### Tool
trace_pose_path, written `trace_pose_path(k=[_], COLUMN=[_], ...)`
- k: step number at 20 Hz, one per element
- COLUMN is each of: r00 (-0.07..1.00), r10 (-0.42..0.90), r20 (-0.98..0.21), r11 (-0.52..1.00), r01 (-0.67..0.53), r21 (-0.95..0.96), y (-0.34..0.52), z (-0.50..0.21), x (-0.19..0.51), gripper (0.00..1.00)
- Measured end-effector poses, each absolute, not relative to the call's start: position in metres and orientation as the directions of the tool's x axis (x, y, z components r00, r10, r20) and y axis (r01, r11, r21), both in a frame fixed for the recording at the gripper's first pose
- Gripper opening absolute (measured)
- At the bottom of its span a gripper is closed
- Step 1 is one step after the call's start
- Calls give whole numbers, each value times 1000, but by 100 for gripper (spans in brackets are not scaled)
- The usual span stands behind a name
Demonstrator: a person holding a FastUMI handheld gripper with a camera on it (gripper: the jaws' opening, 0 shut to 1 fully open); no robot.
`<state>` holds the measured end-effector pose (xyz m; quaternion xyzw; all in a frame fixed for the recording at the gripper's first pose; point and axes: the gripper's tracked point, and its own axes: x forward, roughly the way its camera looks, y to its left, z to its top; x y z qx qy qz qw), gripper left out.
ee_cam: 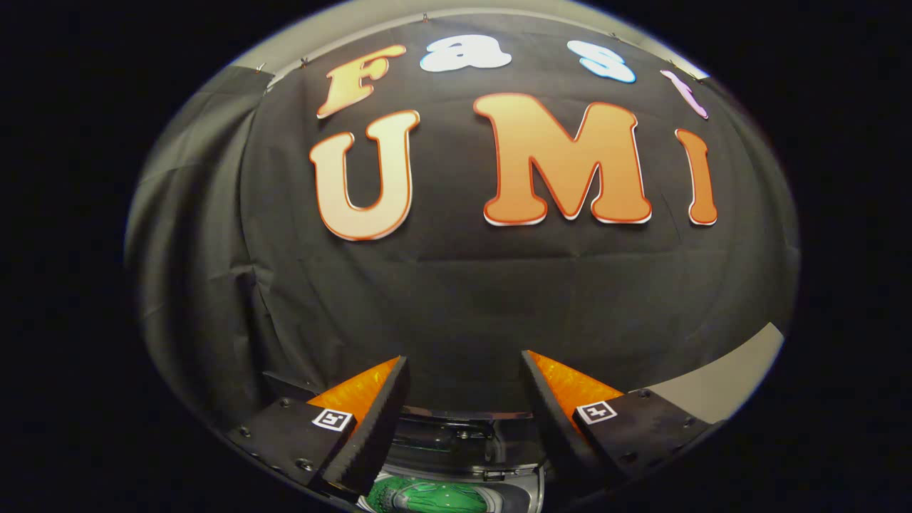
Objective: Put the clothes into the washing machine and then close the washing machine lid.
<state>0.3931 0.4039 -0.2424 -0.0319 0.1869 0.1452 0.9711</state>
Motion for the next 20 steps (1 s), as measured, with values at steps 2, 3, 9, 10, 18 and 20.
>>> trace_pose_path(k=[2, 3, 9, 10, 18, 20], r00=[864, 850, 884, 887, 921, 926], r10=[225, 214, 251, 252, 244, 246], r20=[-451, -482, -393, -387, -304, -287], r11=[961, 962, 963, 960, 966, 966], r01=[-273, -269, -269, -278, -259, -260], r21=[-43, -48, 10, -13, -8, -9], y=[398, 397, 398, 397, 387, 385], z=[-270, -284, -293, -293, -285, -283], x=[405, 408, 421, 418, 378, 363], gripper=[98, 98, 99, 99, 99, 99])
